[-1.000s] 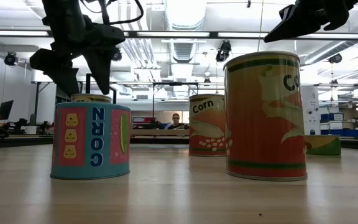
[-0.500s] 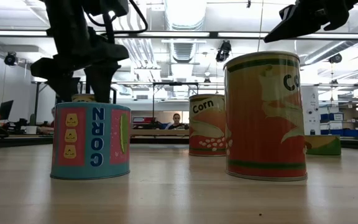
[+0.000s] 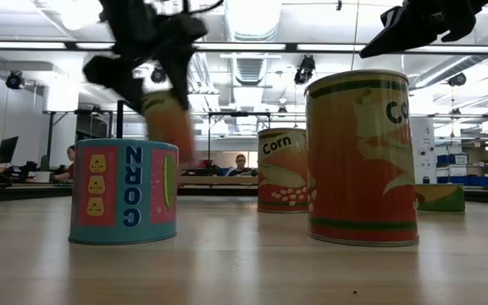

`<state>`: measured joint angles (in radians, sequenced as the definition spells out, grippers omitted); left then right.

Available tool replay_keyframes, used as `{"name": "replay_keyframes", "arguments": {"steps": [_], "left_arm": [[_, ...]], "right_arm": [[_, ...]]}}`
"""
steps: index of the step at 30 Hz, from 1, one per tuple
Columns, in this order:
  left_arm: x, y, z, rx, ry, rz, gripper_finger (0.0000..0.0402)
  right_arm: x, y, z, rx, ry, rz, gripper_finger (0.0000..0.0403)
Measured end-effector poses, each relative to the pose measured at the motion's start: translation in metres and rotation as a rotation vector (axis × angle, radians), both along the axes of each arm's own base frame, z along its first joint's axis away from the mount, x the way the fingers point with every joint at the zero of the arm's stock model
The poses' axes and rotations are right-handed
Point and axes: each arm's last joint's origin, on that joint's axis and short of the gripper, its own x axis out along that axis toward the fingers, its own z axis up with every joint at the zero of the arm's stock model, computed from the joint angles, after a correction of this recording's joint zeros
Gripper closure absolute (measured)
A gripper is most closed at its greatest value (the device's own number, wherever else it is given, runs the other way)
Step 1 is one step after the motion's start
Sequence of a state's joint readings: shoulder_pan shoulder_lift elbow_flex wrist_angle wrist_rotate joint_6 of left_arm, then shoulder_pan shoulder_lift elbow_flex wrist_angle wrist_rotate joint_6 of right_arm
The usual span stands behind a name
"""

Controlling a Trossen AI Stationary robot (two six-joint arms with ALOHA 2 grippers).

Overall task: Pick and place cans onto a shelf
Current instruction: Put the big orange canned bean on the shelf

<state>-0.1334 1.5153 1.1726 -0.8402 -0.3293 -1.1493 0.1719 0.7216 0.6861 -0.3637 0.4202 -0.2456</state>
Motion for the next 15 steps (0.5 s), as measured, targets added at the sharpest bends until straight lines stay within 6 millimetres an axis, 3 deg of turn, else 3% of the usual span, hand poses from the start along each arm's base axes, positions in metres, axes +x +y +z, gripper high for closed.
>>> {"name": "replay_keyframes", "arguments": {"steps": [5,15], "left_arm": [[0.006,0.026,0.018,0.082,0.014,-0.038,0.0095],[0.001,0.087,0.017,0.105,0.067,0.029,0.0095]], "right_arm": [[0.0,0.0,0.0,-0.001,0.0,0.0,0.0385],[0.0,0.0,0.0,0.002,0.001,-0.001,0.0385]]}}
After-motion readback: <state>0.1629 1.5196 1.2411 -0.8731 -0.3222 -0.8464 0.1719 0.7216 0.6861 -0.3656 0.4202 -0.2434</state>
